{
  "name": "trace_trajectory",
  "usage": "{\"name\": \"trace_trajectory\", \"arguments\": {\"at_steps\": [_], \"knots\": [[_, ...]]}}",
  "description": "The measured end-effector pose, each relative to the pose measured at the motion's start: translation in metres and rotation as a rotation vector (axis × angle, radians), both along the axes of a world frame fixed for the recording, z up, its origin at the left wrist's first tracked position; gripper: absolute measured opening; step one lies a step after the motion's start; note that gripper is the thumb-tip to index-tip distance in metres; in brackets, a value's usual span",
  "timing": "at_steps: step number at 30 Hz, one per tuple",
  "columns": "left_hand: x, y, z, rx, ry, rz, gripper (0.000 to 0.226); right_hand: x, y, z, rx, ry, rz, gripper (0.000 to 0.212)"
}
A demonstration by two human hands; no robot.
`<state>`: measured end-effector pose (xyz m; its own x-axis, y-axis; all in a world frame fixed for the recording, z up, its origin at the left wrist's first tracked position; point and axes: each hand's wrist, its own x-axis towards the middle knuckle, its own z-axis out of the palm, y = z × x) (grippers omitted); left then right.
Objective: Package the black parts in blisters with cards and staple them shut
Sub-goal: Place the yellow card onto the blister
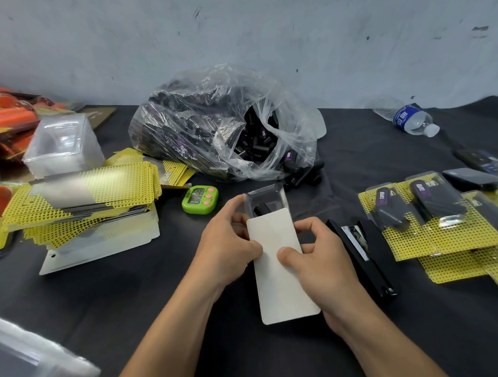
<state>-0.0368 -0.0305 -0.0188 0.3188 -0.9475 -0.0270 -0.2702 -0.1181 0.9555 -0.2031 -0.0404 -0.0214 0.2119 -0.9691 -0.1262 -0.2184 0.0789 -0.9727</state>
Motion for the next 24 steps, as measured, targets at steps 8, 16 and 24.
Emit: {"name": "trace_trajectory", "arguments": {"at_steps": [8, 16, 24], "knots": [[-0.002, 0.001, 0.001, 0.040, -0.086, -0.060, 0.108, -0.001, -0.001, 0.001, -0.079, 0.051, -0.002, 0.032], [-0.009, 0.005, 0.002, 0.056, -0.247, -0.022, 0.100, -0.001, -0.004, -0.003, -0.143, 0.091, -0.015, 0.024], [-0.017, 0.009, -0.001, -0.042, -0.252, 0.020, 0.067, -0.001, -0.008, -0.008, -0.161, 0.087, -0.044, 0.026]]}}
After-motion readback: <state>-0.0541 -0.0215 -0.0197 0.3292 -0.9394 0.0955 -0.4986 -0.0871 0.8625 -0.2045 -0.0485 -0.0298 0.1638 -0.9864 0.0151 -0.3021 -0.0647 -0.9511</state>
